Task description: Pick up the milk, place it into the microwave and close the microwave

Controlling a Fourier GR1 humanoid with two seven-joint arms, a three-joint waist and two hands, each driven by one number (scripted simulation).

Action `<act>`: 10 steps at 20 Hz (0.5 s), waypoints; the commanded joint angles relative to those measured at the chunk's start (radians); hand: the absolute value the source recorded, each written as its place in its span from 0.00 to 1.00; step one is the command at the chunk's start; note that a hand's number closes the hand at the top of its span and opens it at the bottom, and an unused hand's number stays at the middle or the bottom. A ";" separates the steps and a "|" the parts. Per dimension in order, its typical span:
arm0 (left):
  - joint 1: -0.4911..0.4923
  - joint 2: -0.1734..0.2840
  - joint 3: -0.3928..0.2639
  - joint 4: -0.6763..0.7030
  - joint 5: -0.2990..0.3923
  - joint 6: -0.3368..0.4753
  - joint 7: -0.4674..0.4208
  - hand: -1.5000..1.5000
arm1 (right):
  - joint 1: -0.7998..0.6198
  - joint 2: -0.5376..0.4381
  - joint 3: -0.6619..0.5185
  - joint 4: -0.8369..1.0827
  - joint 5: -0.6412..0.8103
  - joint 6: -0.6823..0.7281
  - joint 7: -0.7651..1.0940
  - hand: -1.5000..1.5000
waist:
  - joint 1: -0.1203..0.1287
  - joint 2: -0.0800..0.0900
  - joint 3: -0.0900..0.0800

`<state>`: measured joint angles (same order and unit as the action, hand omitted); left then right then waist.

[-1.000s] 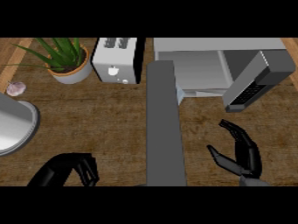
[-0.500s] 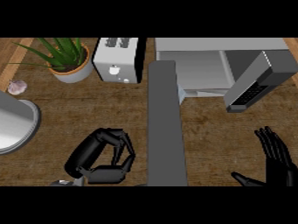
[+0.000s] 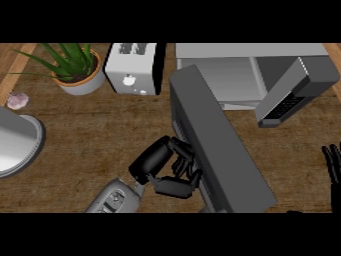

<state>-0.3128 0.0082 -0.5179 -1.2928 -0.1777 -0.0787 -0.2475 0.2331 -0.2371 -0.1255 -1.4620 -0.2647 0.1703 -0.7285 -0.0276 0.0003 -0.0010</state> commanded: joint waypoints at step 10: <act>-0.303 -0.007 -0.374 0.356 0.319 0.248 0.083 1.00 | -0.017 -0.079 0.001 -0.223 -0.115 0.103 0.168 0.00 | -0.073 0.016 -0.002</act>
<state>-0.5374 0.0223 -0.7984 -1.0352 0.0580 0.1553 -0.1856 0.2341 -0.2840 -0.1244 -1.6296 -0.3358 0.2379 -0.6253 -0.0752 0.0077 -0.0017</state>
